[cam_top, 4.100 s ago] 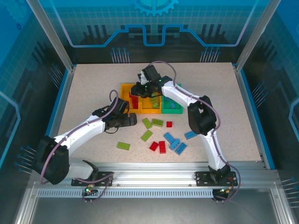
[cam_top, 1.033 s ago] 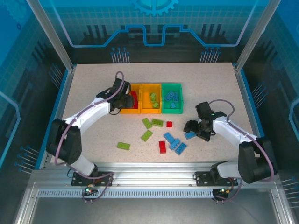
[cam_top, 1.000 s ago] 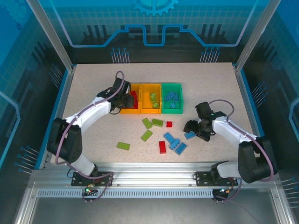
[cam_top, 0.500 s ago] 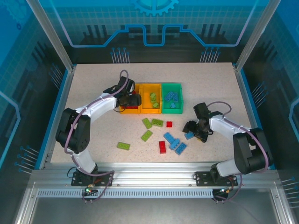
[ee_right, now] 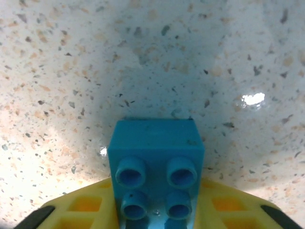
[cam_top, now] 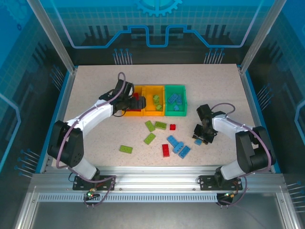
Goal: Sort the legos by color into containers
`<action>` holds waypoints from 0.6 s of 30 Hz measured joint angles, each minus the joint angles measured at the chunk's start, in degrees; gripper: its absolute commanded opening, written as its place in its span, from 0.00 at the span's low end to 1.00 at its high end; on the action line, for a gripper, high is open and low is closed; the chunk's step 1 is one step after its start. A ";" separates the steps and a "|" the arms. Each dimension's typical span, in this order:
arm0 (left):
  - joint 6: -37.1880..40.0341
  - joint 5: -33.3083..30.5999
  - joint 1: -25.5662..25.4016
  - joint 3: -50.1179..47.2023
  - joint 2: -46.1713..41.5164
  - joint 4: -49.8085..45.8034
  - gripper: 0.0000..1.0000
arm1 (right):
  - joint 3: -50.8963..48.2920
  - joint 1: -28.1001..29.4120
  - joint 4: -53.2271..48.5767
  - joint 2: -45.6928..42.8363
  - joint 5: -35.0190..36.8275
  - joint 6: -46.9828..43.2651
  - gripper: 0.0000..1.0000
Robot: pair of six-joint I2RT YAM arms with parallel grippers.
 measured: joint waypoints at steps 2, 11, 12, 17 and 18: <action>-0.66 -0.02 0.00 -1.73 -1.53 -0.04 0.99 | 0.42 0.02 -0.33 0.26 -0.02 -0.79 0.24; -3.76 -0.26 -1.11 -10.91 -9.33 0.00 0.99 | 12.94 4.92 6.95 0.24 -3.52 -7.41 0.25; -4.09 -0.46 -1.33 -11.91 -9.88 -0.04 0.99 | 14.56 5.05 7.82 0.33 -4.26 -7.96 0.25; -6.27 -1.51 -1.95 -16.50 -12.22 -1.27 0.99 | 25.88 5.11 10.29 6.58 -6.34 -10.97 0.25; -6.95 -1.75 -2.03 -17.42 -12.90 -1.99 0.99 | 28.15 5.16 10.45 8.66 -6.51 -11.58 0.25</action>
